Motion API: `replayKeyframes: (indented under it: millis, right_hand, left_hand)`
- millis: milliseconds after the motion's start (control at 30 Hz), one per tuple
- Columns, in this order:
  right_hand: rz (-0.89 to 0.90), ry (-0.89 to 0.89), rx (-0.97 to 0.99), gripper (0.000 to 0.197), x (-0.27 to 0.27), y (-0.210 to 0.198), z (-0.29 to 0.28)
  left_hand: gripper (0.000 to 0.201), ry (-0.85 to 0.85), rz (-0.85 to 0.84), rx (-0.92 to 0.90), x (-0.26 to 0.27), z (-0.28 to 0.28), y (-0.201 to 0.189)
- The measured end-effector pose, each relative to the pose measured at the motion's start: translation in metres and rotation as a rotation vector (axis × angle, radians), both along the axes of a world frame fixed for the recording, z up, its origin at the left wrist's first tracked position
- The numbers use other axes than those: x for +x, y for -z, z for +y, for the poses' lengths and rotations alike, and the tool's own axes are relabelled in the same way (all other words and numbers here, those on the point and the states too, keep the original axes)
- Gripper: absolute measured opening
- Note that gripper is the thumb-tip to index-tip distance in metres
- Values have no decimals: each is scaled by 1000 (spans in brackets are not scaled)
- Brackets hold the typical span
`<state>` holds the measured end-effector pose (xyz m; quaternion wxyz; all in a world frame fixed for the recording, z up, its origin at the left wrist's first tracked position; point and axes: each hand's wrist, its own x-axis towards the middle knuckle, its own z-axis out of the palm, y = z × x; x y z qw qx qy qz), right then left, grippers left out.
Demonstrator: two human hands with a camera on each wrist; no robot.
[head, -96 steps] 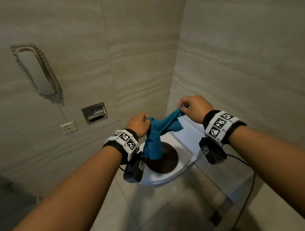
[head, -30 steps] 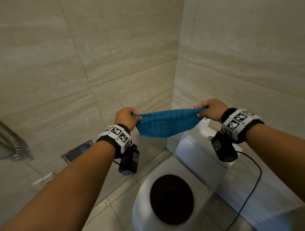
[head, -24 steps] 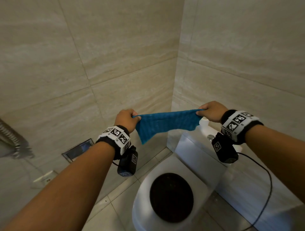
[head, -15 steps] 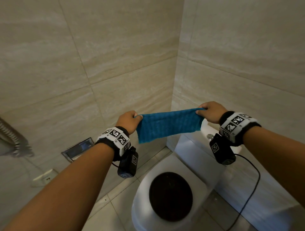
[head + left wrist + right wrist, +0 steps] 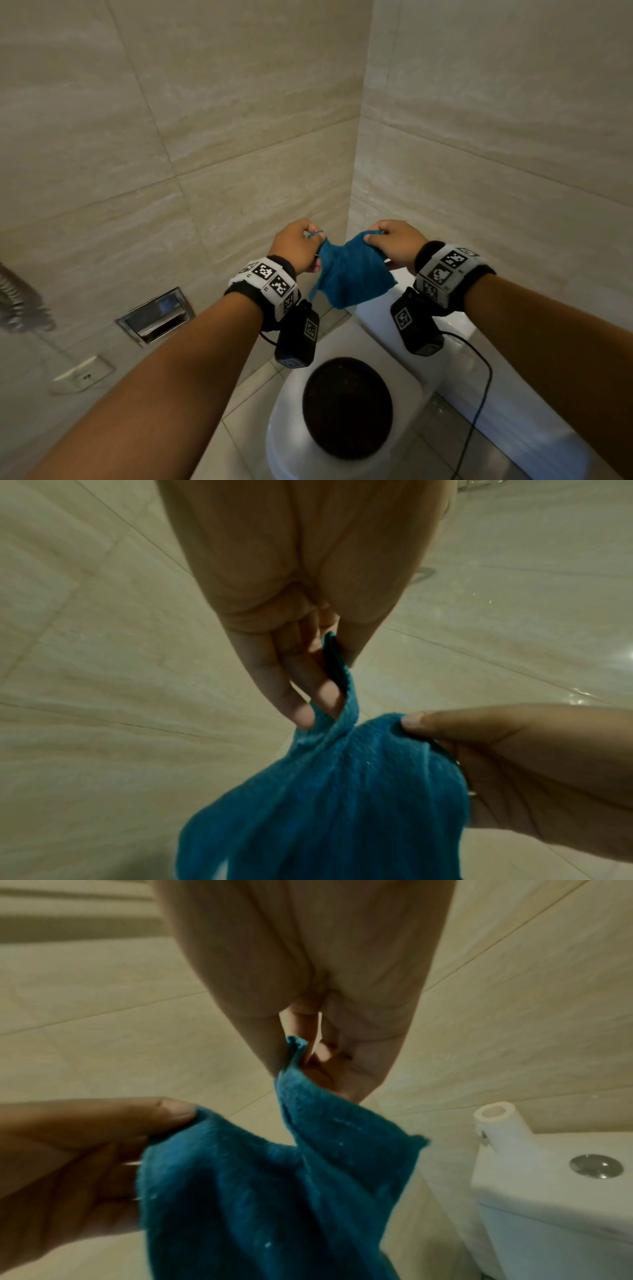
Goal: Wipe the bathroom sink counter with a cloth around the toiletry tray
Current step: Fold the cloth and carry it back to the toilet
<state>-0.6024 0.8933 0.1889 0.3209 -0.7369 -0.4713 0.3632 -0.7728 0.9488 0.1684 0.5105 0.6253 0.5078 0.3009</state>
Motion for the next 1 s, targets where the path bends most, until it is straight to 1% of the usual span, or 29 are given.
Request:
replayKeyframes:
  millis: [67, 167, 367, 533, 633, 700, 767, 833, 867, 900, 933, 967, 1000]
  right_hand:
    - [56, -13, -7, 12, -8, 1, 1]
    - [89, -47, -9, 12, -18, 1, 1]
    - [52, -61, -1, 21, -20, 2, 4]
    - [83, -76, -1, 22, -19, 2, 5]
    - [98, -135, -20, 31, -20, 2, 4]
    - [66, -151, -10, 37, -20, 4, 5]
    - [25, -147, 30, 33, -19, 7, 7]
    - [-47, -138, 80, 17, -16, 8, 9]
    - [-80, -138, 94, 11, -14, 8, 10]
    - [-102, -140, 104, 12, -12, 7, 10]
    - [-114, -142, 108, 15, -11, 7, 10]
    - [-116, -146, 115, 18, -11, 6, 10]
    - [-104, -155, 126, 20, -11, 4, 9]
  left_hand:
    - [17, 27, -4, -19, 7, -2, 2]
    - [16, 77, 26, -14, 17, -6, 3]
    - [18, 131, 48, 9, 23, -9, 1]
    - [17, 161, 106, 62, 19, -9, -3]
    - [18, 252, 174, 61, 19, -10, -9]
    - [22, 234, 117, 27, 18, -10, -12]
    - [26, 222, 83, 2, 17, -10, -15]
    - [25, 201, 41, -41, 12, -11, -16]
    - [24, 172, 25, -18, 10, -10, -15]
    - [23, 140, 58, 47, 6, -8, -12]
    - [25, 120, 132, 120, 1, -5, -9]
    - [31, 117, 214, 168, -4, -2, -3]
    - [42, 133, 286, 176, -8, 1, 1]
